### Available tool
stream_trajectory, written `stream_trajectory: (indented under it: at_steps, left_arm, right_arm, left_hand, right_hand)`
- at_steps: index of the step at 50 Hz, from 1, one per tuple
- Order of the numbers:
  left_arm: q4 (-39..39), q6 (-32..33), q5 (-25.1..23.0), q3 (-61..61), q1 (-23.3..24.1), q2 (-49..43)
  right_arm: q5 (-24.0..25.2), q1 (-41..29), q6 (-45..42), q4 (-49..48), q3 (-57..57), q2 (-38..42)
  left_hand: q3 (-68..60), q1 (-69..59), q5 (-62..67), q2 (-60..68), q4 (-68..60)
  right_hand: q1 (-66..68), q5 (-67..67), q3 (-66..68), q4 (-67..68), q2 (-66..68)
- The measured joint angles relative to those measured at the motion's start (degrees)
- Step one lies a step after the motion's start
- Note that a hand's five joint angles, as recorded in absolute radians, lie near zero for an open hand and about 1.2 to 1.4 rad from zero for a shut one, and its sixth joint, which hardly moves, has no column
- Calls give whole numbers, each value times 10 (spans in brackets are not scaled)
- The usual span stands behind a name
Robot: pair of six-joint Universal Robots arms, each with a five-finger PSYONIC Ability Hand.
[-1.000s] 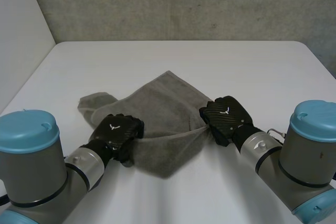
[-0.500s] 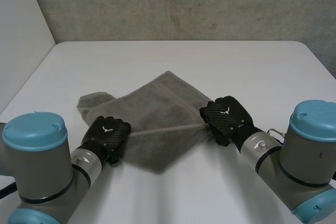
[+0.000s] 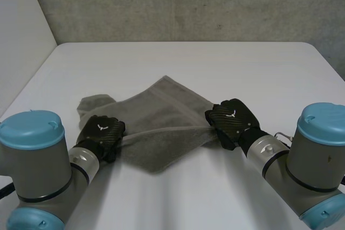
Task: Fold the towel.
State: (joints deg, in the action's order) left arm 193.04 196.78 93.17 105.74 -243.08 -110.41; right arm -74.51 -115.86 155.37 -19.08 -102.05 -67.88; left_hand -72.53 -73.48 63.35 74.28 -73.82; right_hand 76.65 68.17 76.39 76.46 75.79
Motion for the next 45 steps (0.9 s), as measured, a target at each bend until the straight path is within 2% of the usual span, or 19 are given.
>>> stream_trajectory:
  at_steps: [9,17,21,33,45]
  left_arm:
    - [-3,-4,-3,-6,-4,28]
    - [-10,-18,-5,-13,-12,114]
    - [-11,-32,-7,-13,-19,137]
    - [-11,-43,-7,-10,-50,115]
    - [-12,-43,-6,-15,-63,100]
  right_arm:
    - [3,0,8,30,21,-11]
    - [9,1,13,149,69,-26]
    - [9,2,16,183,79,-13]
    - [5,5,67,151,78,67]
    - [9,2,116,136,79,87]
  left_hand:
    - [-7,-6,4,3,-21]
    - [-7,-6,4,3,-21]
    - [-12,-8,4,3,-24]
    - [-15,-11,4,3,-34]
    - [-18,-11,4,3,-35]
  right_hand:
    - [0,0,0,0,0]
    - [-5,-7,-5,-5,-3]
    - [-72,-89,-68,-70,-65]
    - [-248,-253,-237,-235,-226]
    - [-337,-355,-332,-331,-320]
